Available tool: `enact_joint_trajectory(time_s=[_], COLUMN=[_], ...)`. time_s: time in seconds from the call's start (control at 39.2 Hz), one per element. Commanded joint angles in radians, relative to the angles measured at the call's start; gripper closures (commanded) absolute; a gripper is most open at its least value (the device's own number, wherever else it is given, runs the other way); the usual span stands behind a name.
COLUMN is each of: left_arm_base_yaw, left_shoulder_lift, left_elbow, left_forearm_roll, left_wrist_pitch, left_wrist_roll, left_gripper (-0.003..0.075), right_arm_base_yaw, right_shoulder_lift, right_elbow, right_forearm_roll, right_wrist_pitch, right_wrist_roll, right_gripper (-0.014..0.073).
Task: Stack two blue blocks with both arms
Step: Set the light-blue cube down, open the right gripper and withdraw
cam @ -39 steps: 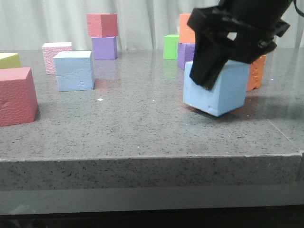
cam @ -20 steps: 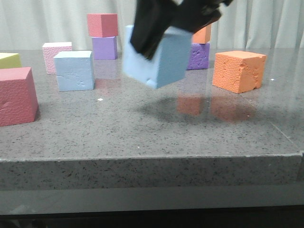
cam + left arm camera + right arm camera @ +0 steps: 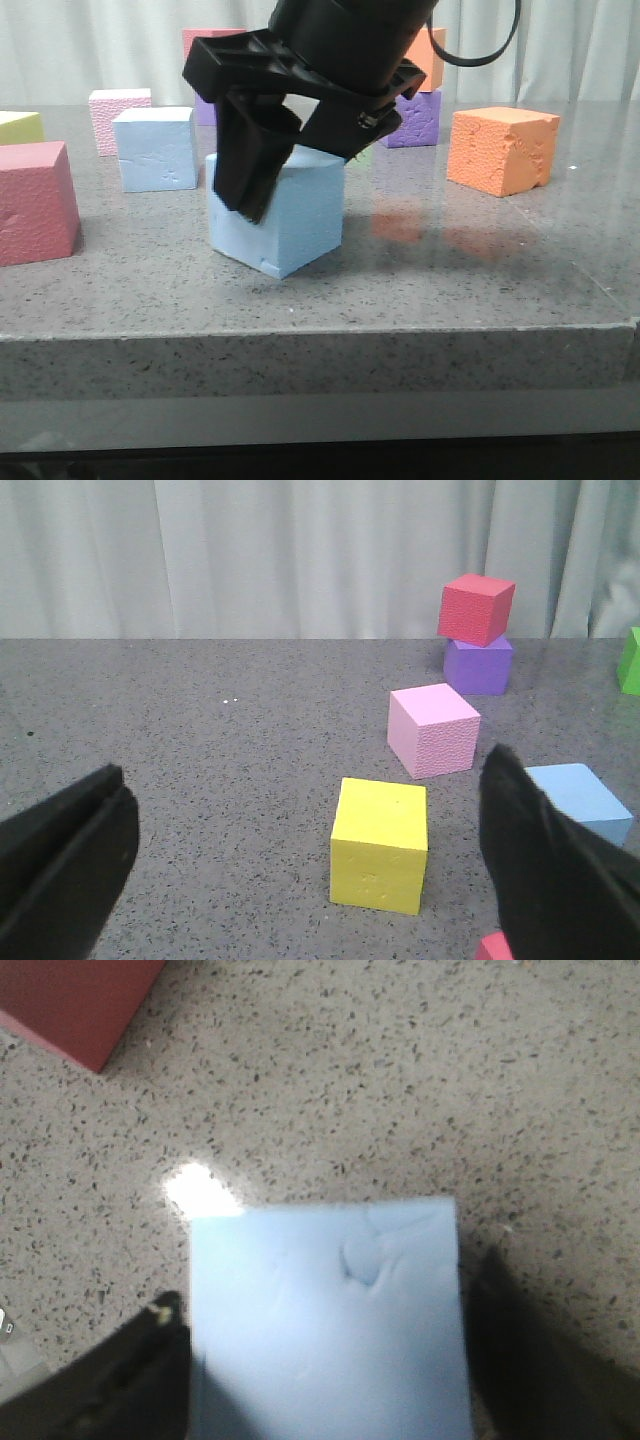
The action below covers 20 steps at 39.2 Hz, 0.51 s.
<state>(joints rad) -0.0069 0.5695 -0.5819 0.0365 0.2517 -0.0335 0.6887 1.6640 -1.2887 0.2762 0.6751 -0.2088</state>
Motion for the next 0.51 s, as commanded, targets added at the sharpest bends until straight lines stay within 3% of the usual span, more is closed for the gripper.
enact_joint_trajectory(time_s=[0.0,0.31,0.38,0.48], left_arm_base_yaw=[0.0,0.0,0.0,0.0], left_shoulder_lift=[0.006,0.006,0.006,0.006], left_elbow=[-0.038,-0.038,-0.038,-0.038], left_forearm_roll=[0.0,0.0,0.0,0.0], left_wrist_pitch=[-0.085,-0.085,-0.085,-0.085], left_wrist_roll=[-0.008,-0.008,-0.008,-0.008], left_gripper=[0.0051,0.0051,0.0051,0.0051], right_arm_base_yaw=[0.0,-0.055,-0.089,-0.146], right_shoulder_lift=[-0.05,-0.165,-0.194,-0.226], right_elbow=[-0.037,-0.135,-0.136,-0.135], right_forearm_roll=[0.016,0.016,0.016,0.015], right_wrist_pitch=[-0.031,0.029,0.046,0.104], right_wrist_roll=[-0.009,0.074,0.09,0.09], right_gripper=[-0.0062,-0.0036,0.0043,0.0232])
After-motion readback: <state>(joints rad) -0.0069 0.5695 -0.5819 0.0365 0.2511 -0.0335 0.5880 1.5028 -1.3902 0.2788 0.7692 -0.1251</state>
